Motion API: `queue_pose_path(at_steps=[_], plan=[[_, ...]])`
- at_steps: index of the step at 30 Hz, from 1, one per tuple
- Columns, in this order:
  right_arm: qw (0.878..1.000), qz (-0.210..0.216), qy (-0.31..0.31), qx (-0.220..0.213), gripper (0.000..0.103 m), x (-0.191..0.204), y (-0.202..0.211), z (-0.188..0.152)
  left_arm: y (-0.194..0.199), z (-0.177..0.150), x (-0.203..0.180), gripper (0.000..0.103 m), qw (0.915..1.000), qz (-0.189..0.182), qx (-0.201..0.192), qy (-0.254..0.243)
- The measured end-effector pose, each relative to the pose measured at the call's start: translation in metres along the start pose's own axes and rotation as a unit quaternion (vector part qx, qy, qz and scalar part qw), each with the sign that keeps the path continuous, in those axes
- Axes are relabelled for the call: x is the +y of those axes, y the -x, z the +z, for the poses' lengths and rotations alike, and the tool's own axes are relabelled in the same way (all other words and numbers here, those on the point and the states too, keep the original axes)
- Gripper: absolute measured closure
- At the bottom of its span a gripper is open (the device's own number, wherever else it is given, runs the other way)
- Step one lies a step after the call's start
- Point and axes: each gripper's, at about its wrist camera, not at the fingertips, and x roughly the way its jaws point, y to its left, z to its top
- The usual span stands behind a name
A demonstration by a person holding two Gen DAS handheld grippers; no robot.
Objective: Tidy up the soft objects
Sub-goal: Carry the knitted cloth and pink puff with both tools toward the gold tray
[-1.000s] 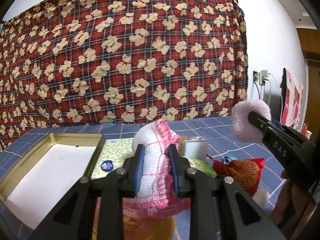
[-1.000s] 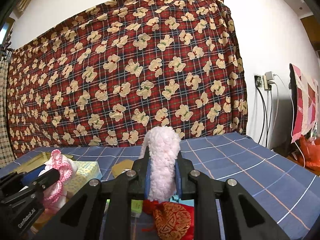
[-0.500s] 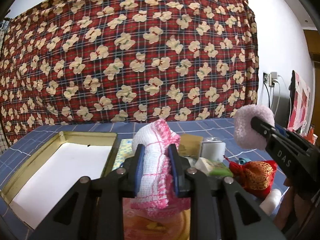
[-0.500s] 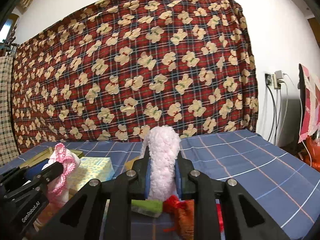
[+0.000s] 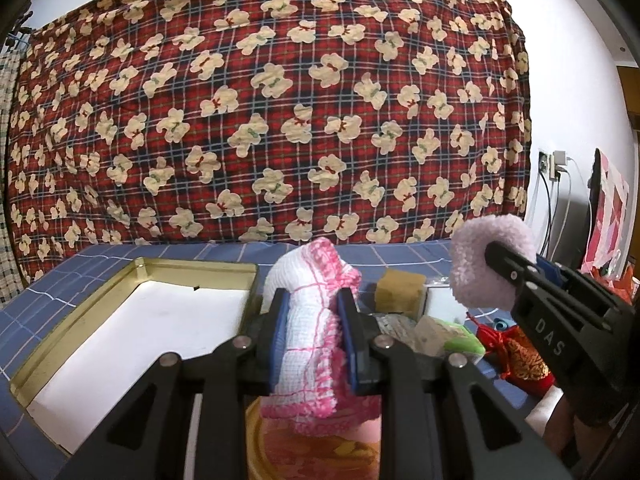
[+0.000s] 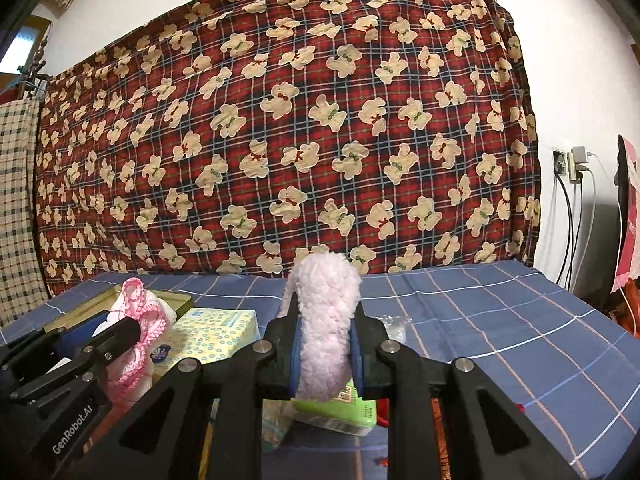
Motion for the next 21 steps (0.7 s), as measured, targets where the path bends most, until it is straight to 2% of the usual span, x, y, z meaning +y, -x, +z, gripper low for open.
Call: queue_pose_path(at_steps=[21], plan=[[1.000,0.011,0.015,0.000,0.081,0.025,-0.004,-0.001,0.005,-0.001,0.015,0.080,0.9999,0.010,-0.004,0.001]])
